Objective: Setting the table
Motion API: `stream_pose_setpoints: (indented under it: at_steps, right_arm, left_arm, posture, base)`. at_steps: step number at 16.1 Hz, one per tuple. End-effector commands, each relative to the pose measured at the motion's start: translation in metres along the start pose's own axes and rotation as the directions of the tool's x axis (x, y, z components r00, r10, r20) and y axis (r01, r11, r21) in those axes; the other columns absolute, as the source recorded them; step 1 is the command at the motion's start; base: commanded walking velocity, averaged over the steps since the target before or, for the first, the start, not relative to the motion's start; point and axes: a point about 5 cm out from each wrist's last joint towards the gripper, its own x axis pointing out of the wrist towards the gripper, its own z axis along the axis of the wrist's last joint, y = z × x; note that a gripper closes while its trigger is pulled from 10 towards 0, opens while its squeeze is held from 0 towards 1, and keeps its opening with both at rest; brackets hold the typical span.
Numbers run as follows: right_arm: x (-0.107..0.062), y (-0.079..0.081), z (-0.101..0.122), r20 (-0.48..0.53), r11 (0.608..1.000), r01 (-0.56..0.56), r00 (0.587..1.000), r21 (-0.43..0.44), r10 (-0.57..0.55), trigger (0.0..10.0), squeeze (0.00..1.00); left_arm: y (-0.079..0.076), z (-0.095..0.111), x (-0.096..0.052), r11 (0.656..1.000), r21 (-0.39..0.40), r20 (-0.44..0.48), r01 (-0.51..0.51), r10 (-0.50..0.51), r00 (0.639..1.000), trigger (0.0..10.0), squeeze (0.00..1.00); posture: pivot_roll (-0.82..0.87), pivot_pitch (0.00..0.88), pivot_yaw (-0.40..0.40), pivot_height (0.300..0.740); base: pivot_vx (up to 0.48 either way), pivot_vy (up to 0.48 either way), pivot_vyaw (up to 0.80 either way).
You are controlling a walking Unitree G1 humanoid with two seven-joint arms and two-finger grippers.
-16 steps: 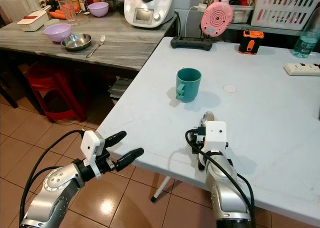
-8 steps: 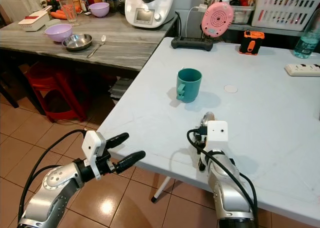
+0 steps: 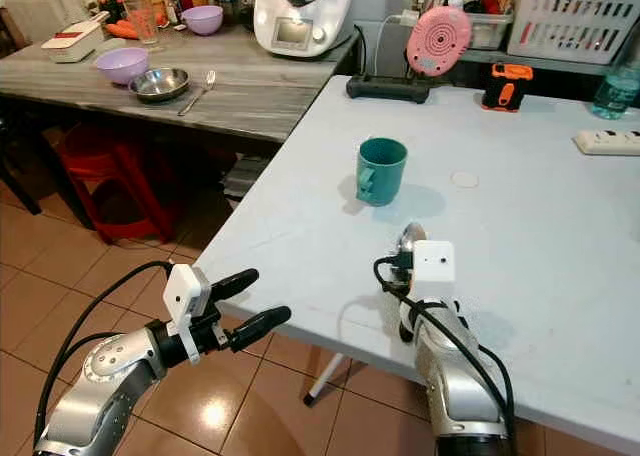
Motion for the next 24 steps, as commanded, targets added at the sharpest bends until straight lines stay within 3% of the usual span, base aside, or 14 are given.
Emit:
stream_pose_setpoints:
  at_steps: [1,9,12,14,15,17,18,19,20,24]
  right_arm:
    - [-0.002,-0.004,-0.034,-0.171,0.999,0.027,0.985,0.024,-0.022,0.0,0.0]
    - [-0.002,-0.007,-0.032,-0.176,0.987,0.081,0.983,0.141,-0.055,0.0,0.0]
    - [0.0,-0.009,-0.02,-0.12,0.968,0.115,0.989,0.222,-0.09,0.0,0.0]
    - [0.001,-0.009,-0.003,-0.031,0.96,0.112,0.994,0.255,-0.108,0.0,0.0]
    - [0.0,-0.01,0.014,0.07,0.965,0.109,0.989,0.238,-0.129,0.0,0.0]
    - [-0.003,-0.012,0.028,0.167,0.973,0.118,0.974,0.199,-0.152,0.0,0.0]
    - [-0.004,-0.013,0.034,0.216,0.978,0.126,0.963,0.167,-0.161,1.0,0.0]
    - [-0.006,-0.016,0.04,0.262,0.977,0.139,0.949,0.159,-0.177,4.1,0.0]
    - [-0.008,-0.016,0.045,0.301,0.98,0.149,0.936,0.133,-0.183,9.8,0.0]
    - [-0.011,-0.017,0.055,0.389,0.98,0.163,0.9,0.118,-0.196,10.0,0.0]
  left_arm:
    - [-0.001,-0.001,-0.002,1.0,0.01,-0.011,0.01,-0.01,1.0,10.0,0.0]
    - [0.002,-0.002,-0.001,1.0,0.015,-0.003,-0.001,0.002,1.0,10.0,0.0]
    - [0.01,0.002,-0.002,0.996,0.011,0.037,-0.089,0.088,0.995,10.0,0.0]
    - [0.02,0.006,-0.002,0.982,0.011,0.07,-0.188,0.187,0.98,10.0,0.0]
    - [0.035,0.01,-0.002,0.939,-0.003,0.093,-0.345,0.344,0.934,10.0,0.0]
    - [0.05,0.013,-0.005,0.87,-0.008,0.108,-0.492,0.49,0.865,10.0,0.0]
    - [0.055,0.015,-0.006,0.848,-0.007,0.114,-0.531,0.528,0.842,10.0,0.0]
    - [0.057,0.018,-0.007,0.833,-0.008,0.137,-0.553,0.549,0.825,10.0,0.0]
    - [0.059,0.019,-0.007,0.824,-0.022,0.146,-0.566,0.563,0.814,10.0,0.0]
    - [0.059,0.02,-0.002,0.794,-0.046,0.157,-0.606,0.605,0.781,10.0,0.0]
  posture:
    - [-0.08,0.058,0.049,0.74]
    - [-0.09,0.067,0.055,0.74]
    - [-0.09,0.069,0.056,0.74]
    - [-0.09,0.069,0.058,0.74]
    - [-0.09,0.069,0.058,0.74]
    - [-0.09,0.069,0.058,0.74]
    - [-0.09,0.07,0.057,0.74]
    - [-0.09,0.07,0.057,0.74]
    - [-0.09,0.07,0.057,0.74]
    - [-0.09,0.07,0.057,0.74]
  base:
    - [0.0,0.0,0.0]
    - [0.0,0.0,0.0]
    - [0.0,0.0,0.0]
    - [0.0,0.0,0.0]
    - [0.0,0.0,0.0]
    - [0.0,0.0,0.0]
    - [0.0,0.0,0.0]
    - [0.0,0.0,0.0]
    - [0.0,0.0,0.0]
    - [0.0,0.0,0.0]
